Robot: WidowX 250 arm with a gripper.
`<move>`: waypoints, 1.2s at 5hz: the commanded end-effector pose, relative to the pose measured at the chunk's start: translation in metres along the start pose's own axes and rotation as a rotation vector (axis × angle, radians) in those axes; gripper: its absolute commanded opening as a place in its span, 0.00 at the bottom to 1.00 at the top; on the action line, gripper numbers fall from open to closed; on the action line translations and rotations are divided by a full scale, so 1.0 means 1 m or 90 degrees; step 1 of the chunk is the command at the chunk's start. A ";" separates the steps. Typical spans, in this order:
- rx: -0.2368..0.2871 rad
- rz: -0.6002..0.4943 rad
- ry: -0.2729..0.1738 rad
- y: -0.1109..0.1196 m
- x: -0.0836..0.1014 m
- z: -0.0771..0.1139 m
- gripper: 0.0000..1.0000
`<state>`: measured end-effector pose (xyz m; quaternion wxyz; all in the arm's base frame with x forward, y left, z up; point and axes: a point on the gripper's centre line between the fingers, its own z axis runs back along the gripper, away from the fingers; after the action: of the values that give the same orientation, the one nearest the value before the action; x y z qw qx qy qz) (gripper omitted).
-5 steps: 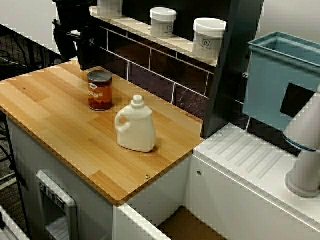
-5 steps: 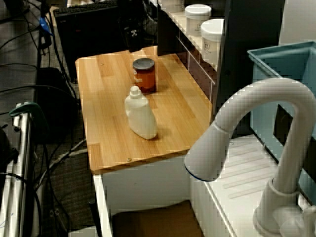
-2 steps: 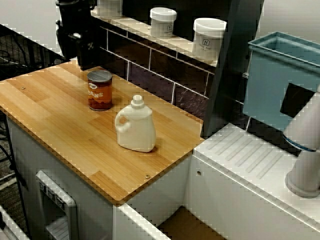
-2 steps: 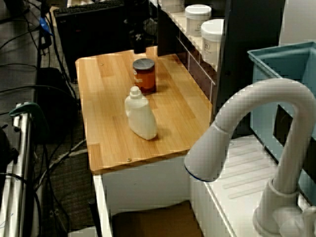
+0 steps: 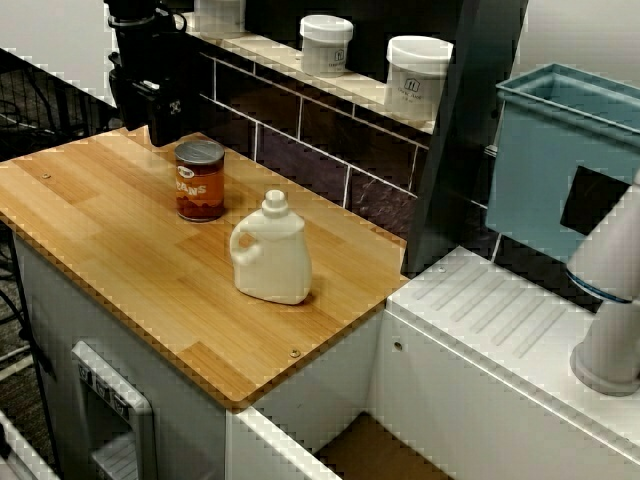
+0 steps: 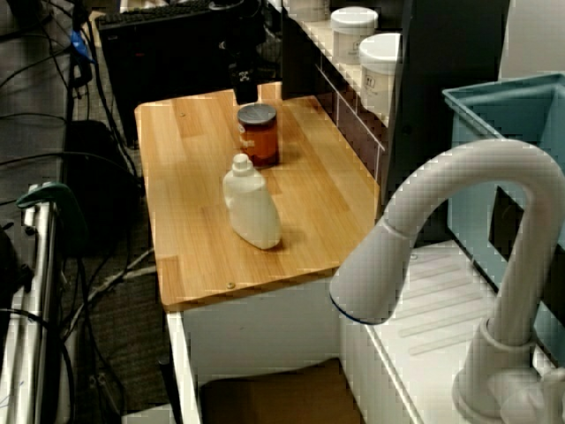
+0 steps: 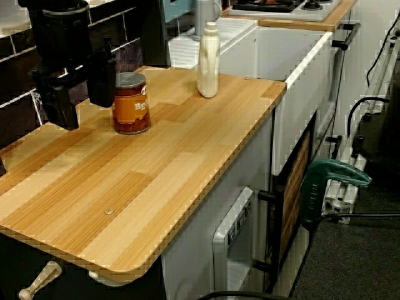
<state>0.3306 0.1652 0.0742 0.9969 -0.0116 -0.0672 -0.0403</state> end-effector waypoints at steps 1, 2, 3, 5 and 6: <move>0.024 0.007 -0.009 0.002 0.004 0.006 1.00; 0.026 0.011 -0.006 0.002 0.004 -0.001 1.00; 0.010 0.026 -0.007 -0.002 0.005 -0.003 1.00; -0.025 0.032 -0.007 -0.027 0.004 0.001 1.00; -0.036 0.024 -0.003 -0.048 0.002 -0.003 1.00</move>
<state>0.3268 0.1181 0.0423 0.9976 -0.0557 -0.0357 -0.0182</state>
